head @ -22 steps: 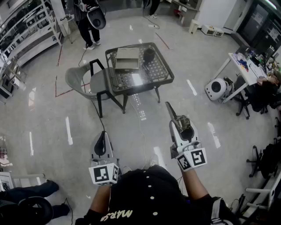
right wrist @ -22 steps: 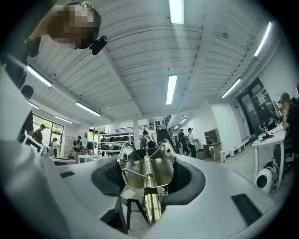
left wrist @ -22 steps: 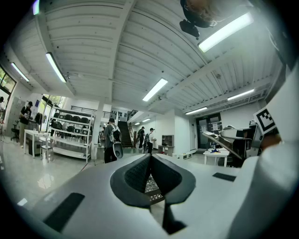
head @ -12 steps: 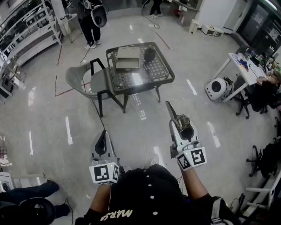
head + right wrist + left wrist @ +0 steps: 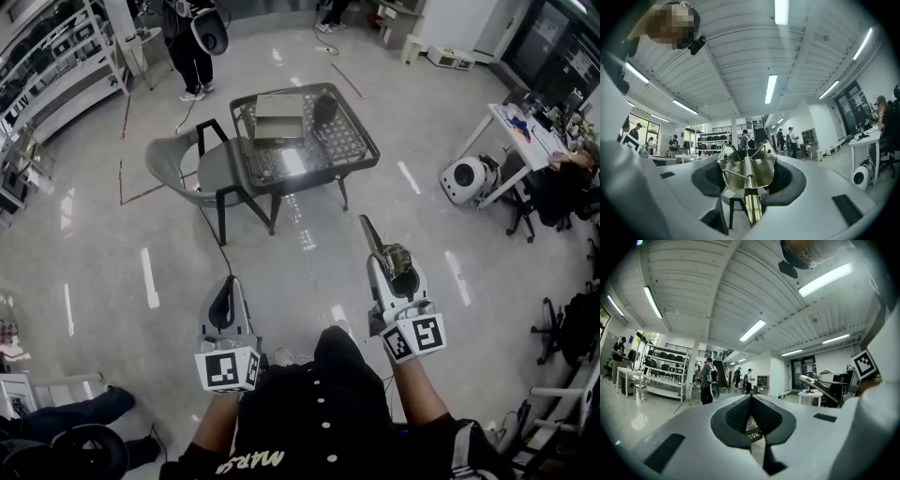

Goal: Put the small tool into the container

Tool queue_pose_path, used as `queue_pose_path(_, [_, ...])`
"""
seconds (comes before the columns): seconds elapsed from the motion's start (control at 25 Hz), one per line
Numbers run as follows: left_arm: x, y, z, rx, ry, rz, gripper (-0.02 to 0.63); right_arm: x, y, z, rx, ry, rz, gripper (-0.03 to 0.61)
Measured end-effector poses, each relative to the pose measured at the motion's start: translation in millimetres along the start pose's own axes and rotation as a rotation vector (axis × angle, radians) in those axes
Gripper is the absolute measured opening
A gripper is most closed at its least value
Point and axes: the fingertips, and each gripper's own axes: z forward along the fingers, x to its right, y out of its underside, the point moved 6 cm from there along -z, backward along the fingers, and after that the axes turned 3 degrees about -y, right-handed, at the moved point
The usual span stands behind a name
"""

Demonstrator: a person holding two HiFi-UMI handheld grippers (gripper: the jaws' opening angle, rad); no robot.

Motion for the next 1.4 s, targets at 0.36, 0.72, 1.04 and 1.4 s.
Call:
queue_pose_path(0.36, [-21,7,0,-0.013,-0.011,-0.018,0.026,-14,8,8,-0.004,0.016,0.009,0.223])
queue_pose_path(0.72, [-32,4,49,-0.011,-0.032,-0.012,0.026,4,14,62,-0.001,-0.006,0.008,0.223])
queue_pose_path(1.04, [-41,4,104,-0.021,-0.042,0.022,0.026,30,24,113,-0.012,-0.019,0.017,0.223])
queue_pose_path(1.4, [-49,7,161,-0.029,-0.062,0.006,0.026,59,31,166,-0.021,-0.044,0.019,0.222])
